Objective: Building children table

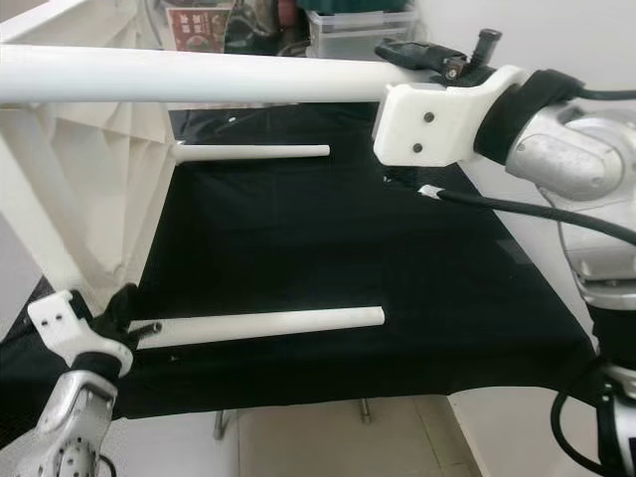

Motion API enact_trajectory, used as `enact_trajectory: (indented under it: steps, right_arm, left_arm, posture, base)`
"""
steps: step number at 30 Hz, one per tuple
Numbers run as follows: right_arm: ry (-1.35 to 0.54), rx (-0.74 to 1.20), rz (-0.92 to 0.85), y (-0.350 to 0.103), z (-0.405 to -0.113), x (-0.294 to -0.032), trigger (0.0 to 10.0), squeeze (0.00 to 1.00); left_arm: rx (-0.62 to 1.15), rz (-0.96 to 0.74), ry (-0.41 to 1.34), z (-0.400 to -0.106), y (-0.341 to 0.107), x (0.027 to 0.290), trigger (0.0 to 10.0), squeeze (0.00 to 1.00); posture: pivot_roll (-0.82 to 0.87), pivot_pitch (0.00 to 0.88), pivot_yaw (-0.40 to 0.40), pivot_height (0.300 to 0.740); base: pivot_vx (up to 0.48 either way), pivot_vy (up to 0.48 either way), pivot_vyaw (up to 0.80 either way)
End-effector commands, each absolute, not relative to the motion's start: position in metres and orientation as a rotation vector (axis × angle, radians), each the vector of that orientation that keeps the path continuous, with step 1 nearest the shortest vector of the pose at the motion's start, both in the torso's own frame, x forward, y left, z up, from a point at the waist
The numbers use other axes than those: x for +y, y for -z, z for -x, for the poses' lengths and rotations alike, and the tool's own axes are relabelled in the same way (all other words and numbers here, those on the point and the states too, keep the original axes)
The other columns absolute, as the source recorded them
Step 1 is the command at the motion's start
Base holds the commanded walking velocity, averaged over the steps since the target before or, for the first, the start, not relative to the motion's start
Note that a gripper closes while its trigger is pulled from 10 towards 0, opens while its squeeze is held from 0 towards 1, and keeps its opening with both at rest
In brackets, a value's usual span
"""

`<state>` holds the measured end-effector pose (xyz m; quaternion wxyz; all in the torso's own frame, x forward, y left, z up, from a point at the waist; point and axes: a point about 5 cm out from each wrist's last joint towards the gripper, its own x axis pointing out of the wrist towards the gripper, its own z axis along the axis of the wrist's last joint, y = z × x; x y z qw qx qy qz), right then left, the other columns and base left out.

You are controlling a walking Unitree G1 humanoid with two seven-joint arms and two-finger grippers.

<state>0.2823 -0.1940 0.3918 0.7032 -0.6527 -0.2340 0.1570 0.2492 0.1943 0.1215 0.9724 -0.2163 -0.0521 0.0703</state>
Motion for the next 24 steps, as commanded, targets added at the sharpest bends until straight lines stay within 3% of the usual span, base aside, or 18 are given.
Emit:
enact_trajectory:
  steps: [1,4,5,6,7,10,16,19,24]
  right_arm:
    - [-0.296,-0.412,1.409,-0.381,-0.296,-0.209,0.0,0.00]
    - [-0.249,-0.397,1.351,-0.385,-0.301,-0.218,0.0,0.00]
    - [-0.249,-0.397,1.351,-0.385,-0.301,-0.218,0.0,0.00]
    - [-0.237,-0.397,1.321,-0.387,-0.303,-0.221,0.0,0.00]
    - [-0.239,-0.400,1.312,-0.388,-0.303,-0.221,0.0,0.00]
    - [-0.246,-0.408,1.296,-0.388,-0.302,-0.220,0.0,0.00]
    - [-0.274,-0.419,1.276,-0.386,-0.301,-0.215,0.0,0.00]
    - [-0.256,-0.402,1.236,-0.385,-0.301,-0.218,0.0,0.00]
    - [-0.230,-0.384,1.204,-0.386,-0.301,-0.224,0.0,0.00]
  left_arm:
    - [-0.124,0.392,-0.214,-0.243,-0.125,0.214,10.0,0.00]
    - [-0.197,0.315,-0.347,-0.239,-0.140,0.262,10.0,0.00]
    - [-0.197,0.315,-0.347,-0.239,-0.140,0.262,10.0,0.00]
    - [-0.260,0.278,-0.441,-0.237,-0.155,0.295,10.0,0.00]
    - [-0.288,0.258,-0.473,-0.237,-0.162,0.309,10.0,0.00]
    - [-0.314,0.245,-0.502,-0.239,-0.170,0.323,10.0,0.00]
    - [-0.279,0.384,-0.466,-0.257,-0.162,0.322,10.0,0.00]
    - [-0.238,0.533,-0.445,-0.279,-0.151,0.311,10.0,0.00]
    - [-0.253,0.567,-0.469,-0.290,-0.158,0.321,10.0,0.00]
  posture:
    - [-0.06,0.090,-0.009,0.740]
    - [-0.05,0.103,-0.021,0.740]
    - [-0.05,0.103,-0.021,0.740]
    - [-0.04,0.111,-0.027,0.740]
    - [-0.04,0.115,-0.024,0.740]
    - [-0.04,0.123,-0.025,0.740]
    - [-0.04,0.132,-0.022,0.740]
    - [-0.07,0.135,-0.014,0.740]
    - [-0.07,0.135,-0.013,0.740]
  base:
    - [0.000,0.000,0.00]
    - [0.000,0.000,0.00]
    - [0.000,0.000,0.00]
    - [0.000,0.000,0.00]
    - [0.000,0.000,0.00]
    - [0.000,0.000,0.00]
    - [0.000,0.000,0.00]
    - [0.000,0.000,0.00]
    - [0.000,0.000,0.00]
